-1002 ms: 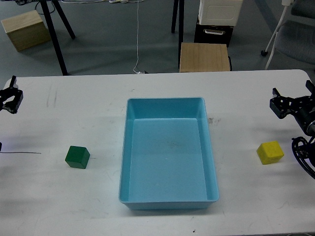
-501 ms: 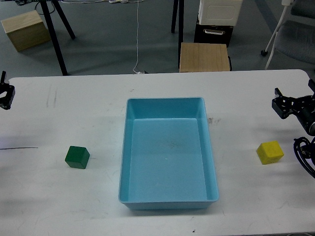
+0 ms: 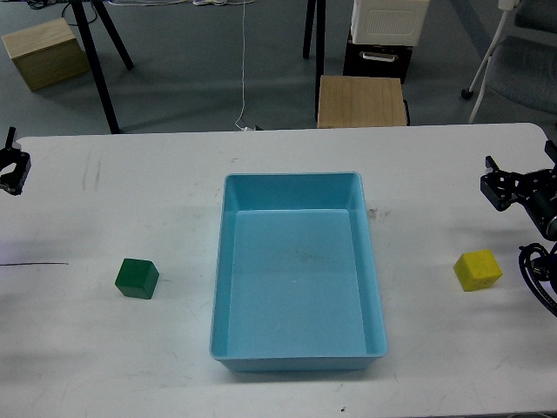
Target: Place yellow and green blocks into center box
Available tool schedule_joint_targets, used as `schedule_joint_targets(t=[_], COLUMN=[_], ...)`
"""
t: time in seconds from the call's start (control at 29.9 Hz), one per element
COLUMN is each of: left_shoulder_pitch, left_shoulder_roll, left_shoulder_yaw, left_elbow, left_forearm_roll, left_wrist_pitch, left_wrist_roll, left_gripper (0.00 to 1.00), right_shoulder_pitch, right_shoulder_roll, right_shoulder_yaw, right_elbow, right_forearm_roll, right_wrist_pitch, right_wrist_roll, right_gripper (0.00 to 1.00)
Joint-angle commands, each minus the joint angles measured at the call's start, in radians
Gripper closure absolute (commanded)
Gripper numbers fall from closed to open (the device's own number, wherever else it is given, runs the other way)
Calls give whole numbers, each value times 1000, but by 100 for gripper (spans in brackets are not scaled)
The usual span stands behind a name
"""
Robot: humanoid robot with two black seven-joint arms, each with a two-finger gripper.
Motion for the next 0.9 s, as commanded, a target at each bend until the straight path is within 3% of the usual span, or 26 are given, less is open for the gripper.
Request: schedule_joint_targets(t=[0.0, 0.87], left_shoulder_pitch=[1, 1], left_shoulder_roll=[0, 0], left_shoulder_yaw=[1, 3], left_elbow=[0, 0], left_forearm_roll=[1, 3], left_wrist_pitch=[0, 0], left_wrist_roll=[4, -4], left_gripper=[0, 0], right_shoulder_pitch=[-3, -4], right_shoulder_roll=[0, -46], right_shoulder_yaw=[0, -25], right_elbow=[1, 4], right_forearm_roll=[0, -15], right_wrist_pitch=[0, 0], right_wrist_roll=[0, -2], right_gripper=[0, 0])
